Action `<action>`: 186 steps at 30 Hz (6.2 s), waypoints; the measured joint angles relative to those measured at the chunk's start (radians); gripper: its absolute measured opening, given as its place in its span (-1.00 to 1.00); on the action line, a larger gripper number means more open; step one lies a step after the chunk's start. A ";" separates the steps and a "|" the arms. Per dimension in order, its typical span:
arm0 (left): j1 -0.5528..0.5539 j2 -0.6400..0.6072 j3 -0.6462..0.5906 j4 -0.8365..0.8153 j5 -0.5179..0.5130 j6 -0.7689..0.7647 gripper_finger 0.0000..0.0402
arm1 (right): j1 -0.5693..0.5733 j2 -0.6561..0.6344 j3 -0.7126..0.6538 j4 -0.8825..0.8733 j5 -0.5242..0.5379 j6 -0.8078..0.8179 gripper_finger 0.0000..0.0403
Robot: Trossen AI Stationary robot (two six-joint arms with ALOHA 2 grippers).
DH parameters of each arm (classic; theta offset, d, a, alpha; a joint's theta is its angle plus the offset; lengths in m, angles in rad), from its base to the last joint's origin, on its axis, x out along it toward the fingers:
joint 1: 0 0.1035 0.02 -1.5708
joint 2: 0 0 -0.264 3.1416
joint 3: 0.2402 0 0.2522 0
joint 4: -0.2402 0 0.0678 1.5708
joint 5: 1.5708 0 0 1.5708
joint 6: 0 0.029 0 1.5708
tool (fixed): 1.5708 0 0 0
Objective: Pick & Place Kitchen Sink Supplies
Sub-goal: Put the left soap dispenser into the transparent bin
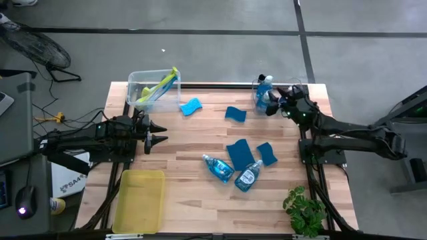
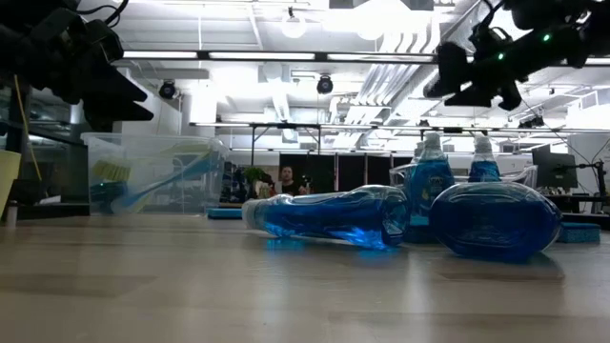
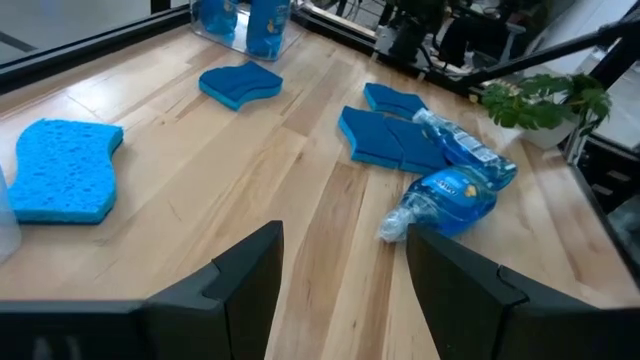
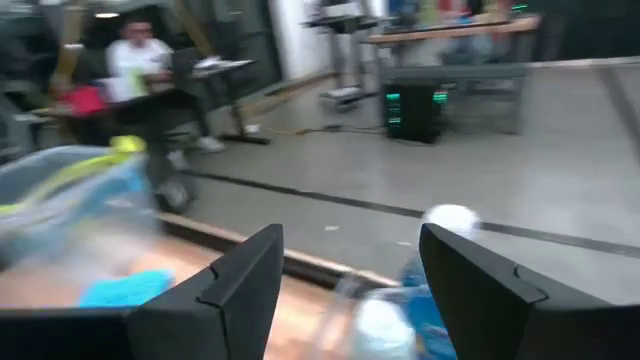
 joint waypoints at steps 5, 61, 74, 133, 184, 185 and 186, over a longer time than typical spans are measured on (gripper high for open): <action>0.000 0.006 0.000 0.012 0.028 -0.015 0.04 | 0.068 -0.025 0.052 -0.072 -0.143 0.000 0.12; -0.229 1.274 0.122 1.019 0.097 -0.144 0.04 | 0.644 0.872 0.209 0.189 -0.476 0.221 0.11; -0.229 1.341 0.130 1.013 0.071 -0.214 0.04 | 0.692 0.876 0.209 0.238 -0.471 0.259 0.12; -0.229 1.343 0.134 1.067 0.231 -0.307 0.04 | 0.595 1.175 0.692 -0.326 -0.709 0.338 0.11; -0.229 1.343 0.191 0.907 0.076 0.010 0.04 | 0.418 1.205 0.690 -0.302 -0.547 0.167 0.11; -0.229 1.343 0.212 0.861 0.074 0.033 0.04 | 0.418 1.205 0.690 -0.302 -0.547 0.166 0.11; -0.229 1.343 0.235 0.808 0.072 0.057 0.05 | 0.418 1.205 0.690 -0.302 -0.548 0.164 0.11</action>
